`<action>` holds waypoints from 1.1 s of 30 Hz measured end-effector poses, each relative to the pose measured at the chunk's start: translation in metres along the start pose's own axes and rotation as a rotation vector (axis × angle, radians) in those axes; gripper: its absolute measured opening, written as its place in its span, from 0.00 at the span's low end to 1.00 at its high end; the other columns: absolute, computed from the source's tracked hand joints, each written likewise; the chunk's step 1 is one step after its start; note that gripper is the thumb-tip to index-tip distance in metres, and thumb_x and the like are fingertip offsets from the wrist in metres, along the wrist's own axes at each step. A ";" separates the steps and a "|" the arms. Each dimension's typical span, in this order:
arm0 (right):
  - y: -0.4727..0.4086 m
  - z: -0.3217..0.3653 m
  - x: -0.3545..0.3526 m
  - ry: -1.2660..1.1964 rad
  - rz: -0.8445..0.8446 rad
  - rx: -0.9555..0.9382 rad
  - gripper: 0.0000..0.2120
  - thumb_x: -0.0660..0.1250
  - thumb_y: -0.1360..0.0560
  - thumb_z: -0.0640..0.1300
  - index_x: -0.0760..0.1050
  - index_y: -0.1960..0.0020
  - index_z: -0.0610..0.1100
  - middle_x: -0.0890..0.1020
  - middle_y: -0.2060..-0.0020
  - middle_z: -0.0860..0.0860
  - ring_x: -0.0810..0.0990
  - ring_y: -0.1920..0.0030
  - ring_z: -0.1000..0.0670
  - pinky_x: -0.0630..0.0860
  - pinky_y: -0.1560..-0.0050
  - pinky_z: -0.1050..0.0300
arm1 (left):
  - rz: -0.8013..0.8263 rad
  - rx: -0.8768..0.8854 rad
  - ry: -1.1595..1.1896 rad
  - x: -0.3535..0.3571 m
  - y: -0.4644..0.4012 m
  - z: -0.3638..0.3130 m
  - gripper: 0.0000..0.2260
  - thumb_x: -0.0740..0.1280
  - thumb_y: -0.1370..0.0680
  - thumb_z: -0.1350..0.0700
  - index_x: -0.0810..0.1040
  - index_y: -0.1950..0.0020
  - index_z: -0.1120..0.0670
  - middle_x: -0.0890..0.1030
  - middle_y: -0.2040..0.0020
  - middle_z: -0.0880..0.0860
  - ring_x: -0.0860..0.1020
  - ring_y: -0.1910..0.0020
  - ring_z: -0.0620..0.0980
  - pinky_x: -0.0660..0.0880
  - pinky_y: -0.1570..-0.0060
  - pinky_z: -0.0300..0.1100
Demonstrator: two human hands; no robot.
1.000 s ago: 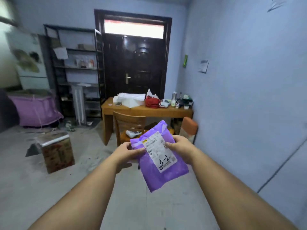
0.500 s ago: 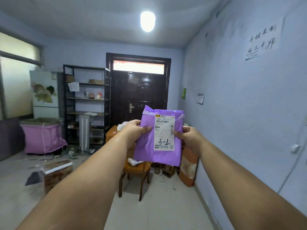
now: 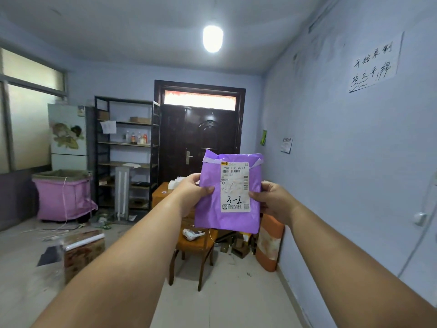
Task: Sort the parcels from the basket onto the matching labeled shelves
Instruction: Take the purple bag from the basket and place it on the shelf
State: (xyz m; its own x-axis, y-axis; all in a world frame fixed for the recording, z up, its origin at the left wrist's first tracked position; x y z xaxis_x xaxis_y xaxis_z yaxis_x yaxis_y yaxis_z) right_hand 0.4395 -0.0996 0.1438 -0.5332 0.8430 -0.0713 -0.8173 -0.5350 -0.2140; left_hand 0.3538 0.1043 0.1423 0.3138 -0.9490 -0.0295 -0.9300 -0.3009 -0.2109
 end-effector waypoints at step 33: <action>0.535 0.067 -0.156 0.279 -1.353 0.206 0.07 0.68 0.24 0.37 0.80 0.47 0.43 0.85 0.52 0.44 0.84 0.57 0.47 0.81 0.56 0.56 | 1.173 -0.074 0.203 0.410 0.262 -0.007 0.12 0.60 0.23 0.68 0.78 0.43 0.59 0.83 0.48 0.62 0.82 0.52 0.61 0.76 0.51 0.55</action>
State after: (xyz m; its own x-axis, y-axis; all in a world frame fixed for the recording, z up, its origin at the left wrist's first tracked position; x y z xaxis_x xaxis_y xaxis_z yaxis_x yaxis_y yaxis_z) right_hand 0.0714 -0.5212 0.1059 0.7271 0.6757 -0.1215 -0.6865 0.7156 -0.1287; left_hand 0.2377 -0.3641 0.0822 -0.7649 -0.6440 -0.0104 -0.6400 0.7617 -0.1011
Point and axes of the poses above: each hand's wrist, its own y-axis away from the middle knuckle, its own x-axis out of the palm, z = x × y, the point moved 8 cm from there along -y, towards the middle knuckle
